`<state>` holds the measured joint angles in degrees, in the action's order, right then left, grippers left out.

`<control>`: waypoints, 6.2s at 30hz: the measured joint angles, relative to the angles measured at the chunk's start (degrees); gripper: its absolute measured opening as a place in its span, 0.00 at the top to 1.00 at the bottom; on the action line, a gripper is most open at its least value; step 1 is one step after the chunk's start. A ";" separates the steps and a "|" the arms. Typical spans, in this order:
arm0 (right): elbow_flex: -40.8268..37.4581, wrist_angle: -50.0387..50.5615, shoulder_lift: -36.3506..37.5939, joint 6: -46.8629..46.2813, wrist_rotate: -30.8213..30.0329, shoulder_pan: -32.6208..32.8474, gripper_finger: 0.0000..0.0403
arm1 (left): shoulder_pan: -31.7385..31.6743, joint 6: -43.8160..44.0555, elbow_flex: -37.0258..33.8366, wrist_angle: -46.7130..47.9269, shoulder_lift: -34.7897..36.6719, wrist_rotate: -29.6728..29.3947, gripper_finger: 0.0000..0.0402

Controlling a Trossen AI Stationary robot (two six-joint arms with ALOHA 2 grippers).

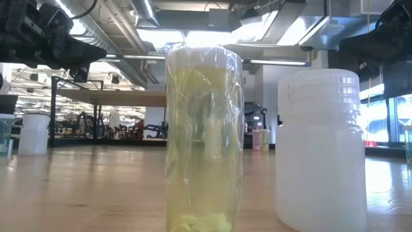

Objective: Pick and place medicine bottles onto shelf by color
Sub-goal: Put the top left white pill bottle on the shelf

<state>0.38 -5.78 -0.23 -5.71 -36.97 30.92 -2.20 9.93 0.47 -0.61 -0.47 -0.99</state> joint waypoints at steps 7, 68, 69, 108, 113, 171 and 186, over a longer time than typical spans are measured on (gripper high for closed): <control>0.00 -0.07 0.00 0.08 0.04 0.00 0.97 | 0.00 -0.01 0.00 0.01 0.01 0.01 1.00; 37.42 30.66 -23.17 -0.98 -2.47 0.00 0.97 | 3.80 13.91 60.81 60.73 -45.52 1.81 1.00; 39.01 32.21 -24.91 -3.40 -2.43 0.00 0.97 | 3.85 13.91 60.81 60.58 -45.54 1.83 1.00; 46.40 43.39 -37.90 -19.52 4.11 0.02 0.97 | 5.86 36.23 60.81 72.15 -50.45 0.82 0.73; 46.40 43.44 -37.89 -19.30 4.11 0.01 0.97 | 5.86 41.35 60.81 76.70 -52.61 0.68 0.68; 46.38 43.17 -37.90 -11.99 11.17 0.02 0.97 | 5.90 40.41 60.79 76.56 -56.30 2.07 0.68; 46.36 43.19 -37.90 -12.00 11.17 0.01 0.97 | 6.99 38.38 60.19 77.64 -60.90 2.23 0.37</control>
<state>46.74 37.41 -38.13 -17.71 -25.80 30.93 4.79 48.31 60.66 77.03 -61.37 1.24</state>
